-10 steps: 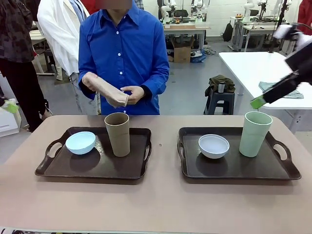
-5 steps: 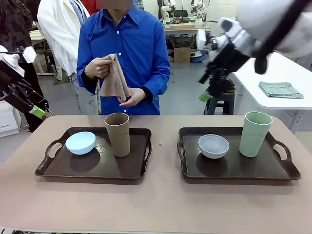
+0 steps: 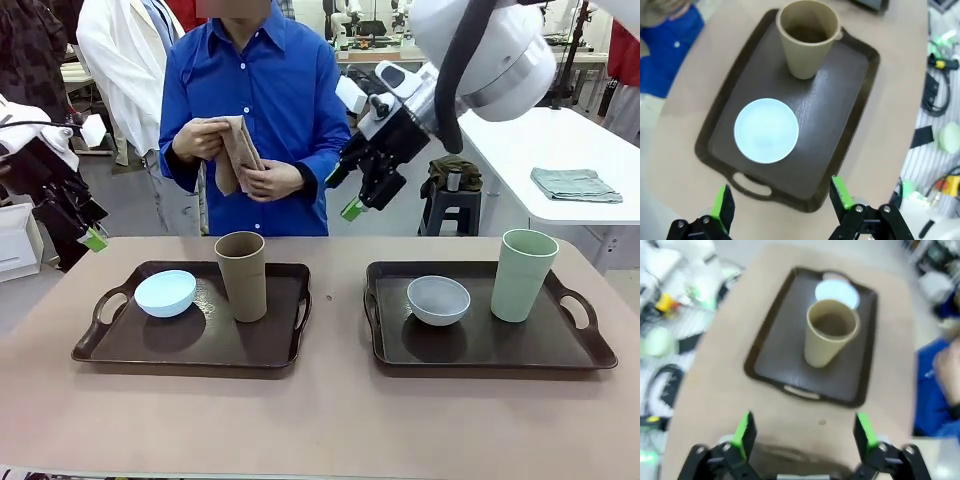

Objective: Set up a tray with a mat and arrange the tableware.
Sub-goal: Pick up the Picnic Bowl and Reusable plastic cup from the Handle tray in front of the human's position and hold them in the air.

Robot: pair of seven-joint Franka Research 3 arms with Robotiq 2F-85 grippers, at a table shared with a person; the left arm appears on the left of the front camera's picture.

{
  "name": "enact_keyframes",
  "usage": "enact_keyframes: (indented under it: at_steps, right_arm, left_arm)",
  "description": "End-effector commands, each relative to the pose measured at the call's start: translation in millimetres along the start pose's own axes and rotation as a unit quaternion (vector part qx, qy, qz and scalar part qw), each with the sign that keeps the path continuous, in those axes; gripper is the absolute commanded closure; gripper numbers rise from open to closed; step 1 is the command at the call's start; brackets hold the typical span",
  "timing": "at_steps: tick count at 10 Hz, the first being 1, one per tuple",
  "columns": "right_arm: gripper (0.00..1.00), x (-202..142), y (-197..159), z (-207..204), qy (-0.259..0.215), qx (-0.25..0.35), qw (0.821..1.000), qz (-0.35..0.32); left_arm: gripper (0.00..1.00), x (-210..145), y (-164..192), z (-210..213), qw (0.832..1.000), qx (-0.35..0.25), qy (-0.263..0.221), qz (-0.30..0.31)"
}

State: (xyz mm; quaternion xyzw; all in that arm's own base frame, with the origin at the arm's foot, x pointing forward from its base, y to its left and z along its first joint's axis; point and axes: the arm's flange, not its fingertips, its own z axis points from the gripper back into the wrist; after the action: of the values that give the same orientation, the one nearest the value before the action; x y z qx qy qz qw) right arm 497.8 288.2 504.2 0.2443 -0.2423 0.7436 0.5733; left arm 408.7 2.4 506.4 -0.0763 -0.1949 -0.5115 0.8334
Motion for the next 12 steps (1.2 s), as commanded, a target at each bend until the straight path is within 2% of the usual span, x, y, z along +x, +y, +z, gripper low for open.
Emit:
enact_keyframes:
  at_steps: [1,3,4,6,8,9,11,12]
  right_arm:
    - [0.00,8,2,3,-0.025,0.001,0.998,0.049]
    - [0.00,8,2,3,-0.025,0.001,0.998,0.049]
    - [0.00,5,1,1,-0.002,-0.001,1.000,0.012]
    - [0.00,-11,-27,-20,-0.052,0.021,0.998,-0.041]
    - [0.00,-24,-49,-55,-0.081,0.046,0.992,-0.080]
    - [0.00,-28,-54,-70,-0.087,0.061,0.991,-0.081]
    - [0.00,-36,-59,-104,-0.097,0.073,0.988,-0.098]
    - [0.00,-39,-61,-121,-0.107,0.073,0.986,-0.104]
  left_arm:
    - [0.00,-2,-1,0,0.999,-0.010,-0.010,-0.032]
    - [0.00,-2,-1,0,0.999,-0.010,-0.010,-0.032]
    - [0.00,1,-1,0,1.000,0.000,0.001,-0.007]
    - [0.00,7,18,-20,0.994,-0.026,0.008,0.110]
    - [0.00,13,23,-35,0.964,-0.001,0.057,0.259]
    - [0.00,16,25,-44,0.948,0.019,0.077,0.308]
    - [0.00,11,29,-61,0.918,0.057,0.090,0.382]
    - [0.00,8,33,-71,0.912,0.052,0.088,0.397]
